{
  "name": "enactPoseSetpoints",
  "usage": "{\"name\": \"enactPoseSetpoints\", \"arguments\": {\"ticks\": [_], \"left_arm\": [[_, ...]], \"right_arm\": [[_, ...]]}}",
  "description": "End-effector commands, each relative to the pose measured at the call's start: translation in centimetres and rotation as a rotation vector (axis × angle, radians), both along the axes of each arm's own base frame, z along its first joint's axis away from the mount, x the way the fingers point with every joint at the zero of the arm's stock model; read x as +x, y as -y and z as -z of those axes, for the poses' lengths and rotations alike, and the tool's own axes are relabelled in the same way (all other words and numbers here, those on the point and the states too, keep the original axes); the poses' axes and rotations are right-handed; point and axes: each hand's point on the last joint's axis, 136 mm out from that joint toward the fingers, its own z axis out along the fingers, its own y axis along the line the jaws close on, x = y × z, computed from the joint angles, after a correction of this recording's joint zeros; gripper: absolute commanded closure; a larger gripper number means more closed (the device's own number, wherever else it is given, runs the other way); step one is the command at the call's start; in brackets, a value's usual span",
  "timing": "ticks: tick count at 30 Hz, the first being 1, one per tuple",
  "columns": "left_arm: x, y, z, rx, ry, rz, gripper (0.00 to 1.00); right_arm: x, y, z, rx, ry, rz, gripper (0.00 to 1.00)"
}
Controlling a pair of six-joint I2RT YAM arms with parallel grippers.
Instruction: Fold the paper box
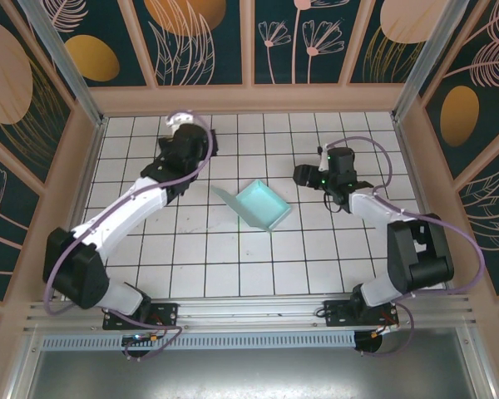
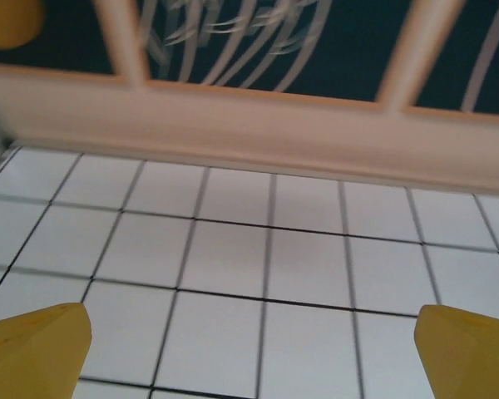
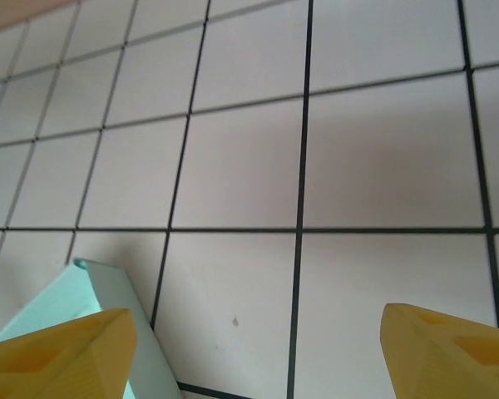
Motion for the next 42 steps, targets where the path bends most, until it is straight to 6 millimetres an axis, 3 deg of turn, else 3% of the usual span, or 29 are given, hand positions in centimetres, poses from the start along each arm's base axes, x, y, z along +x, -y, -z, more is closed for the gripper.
{"name": "enactPoseSetpoints", "arguments": {"ticks": [1,3,5,10,16,22,26,29,31,42], "left_arm": [[-2.3,-4.6,2.5,-0.148,0.03,-0.197,0.01],[-4.4,-6.0,6.0,-0.206,-0.022,-0.231,0.01],[-5.8,-6.1,8.6,-0.266,-0.072,-0.227,0.01],[-8.1,-4.1,15.0,-0.425,-0.242,-0.19,0.01],[-9.5,0.0,19.8,-0.522,-0.391,-0.13,0.01],[-9.5,7.3,21.3,-0.544,-0.482,0.034,0.04],[-8.3,9.3,21.1,-0.534,-0.49,0.077,0.04],[-6.5,10.3,20.4,-0.484,-0.475,0.101,0.05],[-5.3,11.2,21.0,-0.422,-0.491,0.129,0.05],[3.7,19.9,19.0,-0.323,-0.465,0.358,0.07]], "right_arm": [[0.7,-0.1,0.9,-0.037,-0.027,0.022,0.24],[0.8,-0.2,1.5,-0.035,-0.048,0.029,0.25],[0.8,-0.2,2.2,-0.036,-0.073,0.034,0.25],[0.9,-0.3,3.3,-0.035,-0.106,0.045,0.27],[1.1,-0.2,3.5,-0.04,-0.107,0.052,0.27],[1.0,0.0,3.5,-0.058,-0.102,0.052,0.27],[0.7,0.3,3.8,-0.07,-0.105,0.056,0.27],[0.1,0.8,4.2,-0.082,-0.117,0.067,0.29],[-0.3,1.5,4.3,-0.092,-0.119,0.097,0.31],[-4.9,6.3,2.6,-0.08,-0.055,0.272,0.34]]}}
